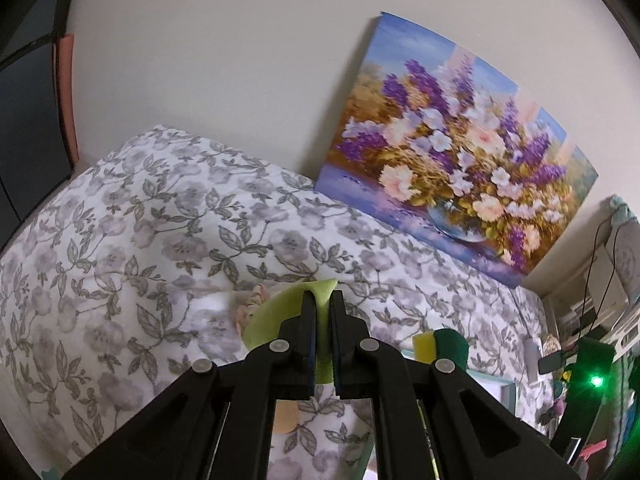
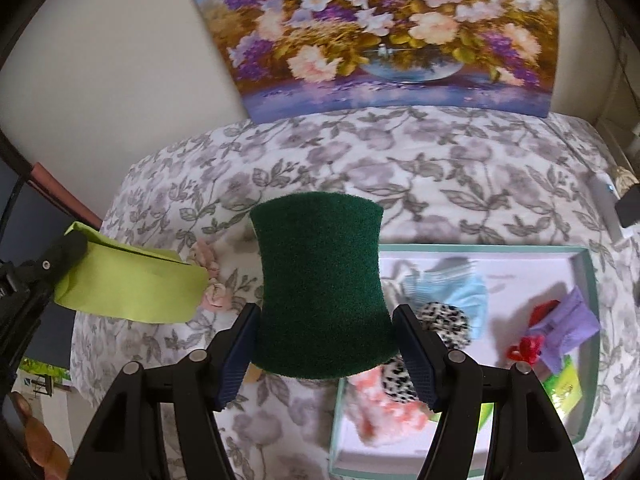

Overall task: Organize soft objects
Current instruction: 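Lift and carry the cloth with the left tool while the right tool carries the sponge to the tray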

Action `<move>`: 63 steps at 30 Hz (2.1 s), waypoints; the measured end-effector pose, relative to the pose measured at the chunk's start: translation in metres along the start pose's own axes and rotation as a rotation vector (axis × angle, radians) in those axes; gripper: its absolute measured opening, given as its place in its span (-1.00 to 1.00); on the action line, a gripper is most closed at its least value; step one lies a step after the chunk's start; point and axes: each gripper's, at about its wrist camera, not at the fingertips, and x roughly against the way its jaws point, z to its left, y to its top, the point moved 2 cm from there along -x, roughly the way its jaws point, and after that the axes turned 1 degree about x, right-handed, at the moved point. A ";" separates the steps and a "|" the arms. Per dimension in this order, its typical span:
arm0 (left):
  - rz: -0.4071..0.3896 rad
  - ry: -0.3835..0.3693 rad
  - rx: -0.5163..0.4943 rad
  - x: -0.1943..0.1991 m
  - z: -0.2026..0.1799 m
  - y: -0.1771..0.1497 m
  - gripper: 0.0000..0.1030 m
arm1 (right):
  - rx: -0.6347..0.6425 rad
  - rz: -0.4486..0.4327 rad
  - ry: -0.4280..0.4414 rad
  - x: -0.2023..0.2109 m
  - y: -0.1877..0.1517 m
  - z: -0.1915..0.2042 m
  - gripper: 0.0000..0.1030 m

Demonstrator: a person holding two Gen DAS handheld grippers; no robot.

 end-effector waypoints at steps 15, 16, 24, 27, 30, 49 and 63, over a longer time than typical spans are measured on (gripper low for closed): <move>-0.087 0.124 -0.200 0.015 -0.062 -0.019 -0.88 | -0.024 -0.017 -0.097 0.022 -0.004 -0.046 0.37; -0.092 0.125 -0.214 0.016 -0.067 -0.021 -0.88 | -0.027 -0.018 -0.101 0.024 -0.004 -0.049 0.37; -0.107 0.115 -0.305 0.021 -0.106 -0.036 -0.88 | -0.047 -0.034 -0.177 0.039 -0.008 -0.079 0.37; -0.117 0.107 -0.343 0.023 -0.121 -0.043 -0.88 | -0.062 -0.039 -0.191 0.045 -0.009 -0.091 0.37; -0.130 0.105 -0.388 0.025 -0.137 -0.052 -0.88 | -0.076 -0.042 -0.212 0.050 -0.010 -0.103 0.37; -0.144 0.030 -0.536 0.029 -0.196 -0.093 -0.88 | -0.090 -0.020 -0.317 0.059 -0.021 -0.148 0.37; -0.109 -0.008 -0.626 0.007 -0.211 -0.112 -0.88 | -0.113 0.039 -0.316 0.038 -0.030 -0.162 0.37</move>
